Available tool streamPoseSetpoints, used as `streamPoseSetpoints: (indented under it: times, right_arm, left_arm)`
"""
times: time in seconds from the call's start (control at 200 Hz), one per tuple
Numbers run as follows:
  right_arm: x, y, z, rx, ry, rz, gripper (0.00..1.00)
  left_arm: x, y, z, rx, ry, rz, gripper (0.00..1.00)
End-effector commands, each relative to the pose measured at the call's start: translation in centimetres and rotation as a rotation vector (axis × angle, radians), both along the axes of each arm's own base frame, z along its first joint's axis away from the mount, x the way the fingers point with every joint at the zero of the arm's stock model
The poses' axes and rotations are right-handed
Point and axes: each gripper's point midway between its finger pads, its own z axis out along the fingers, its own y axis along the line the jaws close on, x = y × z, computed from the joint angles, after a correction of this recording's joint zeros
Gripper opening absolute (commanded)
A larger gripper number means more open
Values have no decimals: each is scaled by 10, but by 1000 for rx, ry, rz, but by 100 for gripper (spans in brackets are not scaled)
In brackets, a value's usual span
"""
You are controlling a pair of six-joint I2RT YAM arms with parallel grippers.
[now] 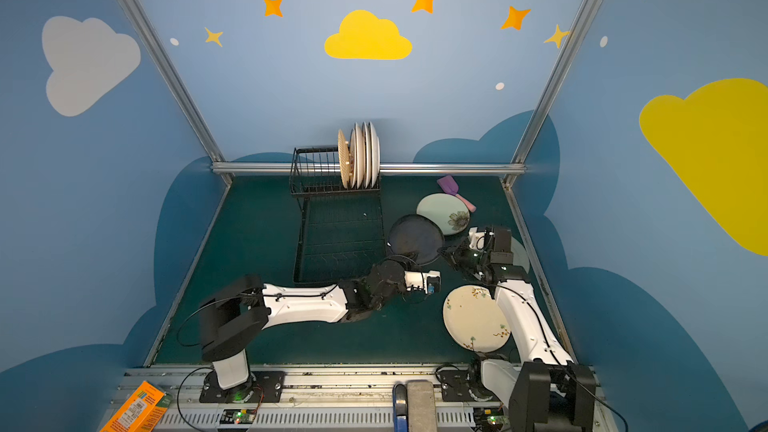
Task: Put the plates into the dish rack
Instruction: 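Grasp the raised navy plate rim with the left gripper while the right gripper holds it, then carry the navy plate to the rack with the left gripper while the right releases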
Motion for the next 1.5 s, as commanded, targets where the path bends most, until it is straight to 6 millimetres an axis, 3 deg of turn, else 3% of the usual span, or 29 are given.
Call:
streamPoseSetpoints:
  times: [0.0, 0.17, 0.461, 0.611, 0.696, 0.821, 0.966, 1.091, 1.236, 1.357, 1.497]
  right_arm:
    - [5, 11, 51, 42, -154, 55, 0]
    - [3, 15, 56, 42, -164, 65, 0]
    - [-2, 21, 74, 0, -233, 93, 0]
    - [3, 20, 83, -62, -302, 100, 53]
    - [8, 18, 94, -90, -360, 97, 67]
    - [16, 14, 115, -144, -446, 89, 79]
    - [21, 4, 135, -195, -495, 34, 85]
    - [19, -2, 148, -246, -542, 11, 87]
    - [13, 0, 149, -274, -554, 45, 87]
    - [8, 15, 146, -281, -595, 109, 88]
    - [5, 36, 134, -285, -610, 186, 88]
  left_arm:
    - [8, -7, 13, -23, -80, 37, 33]
    - [12, -16, 23, -30, -167, 66, 4]
    - [4, -15, 53, -101, -213, 100, 4]
    - [-7, -5, 62, -122, -183, 104, 4]
    - [-14, 3, 69, -141, -160, 107, 4]
    - [-25, 20, 78, -167, -112, 122, 4]
    - [-40, 56, 100, -270, 45, 171, 4]
    - [-57, 101, 143, -470, 210, 221, 4]
    - [-72, 157, 196, -747, 391, 284, 4]
    - [-64, 209, 237, -995, 486, 394, 4]
    - [-43, 256, 269, -1192, 575, 555, 4]
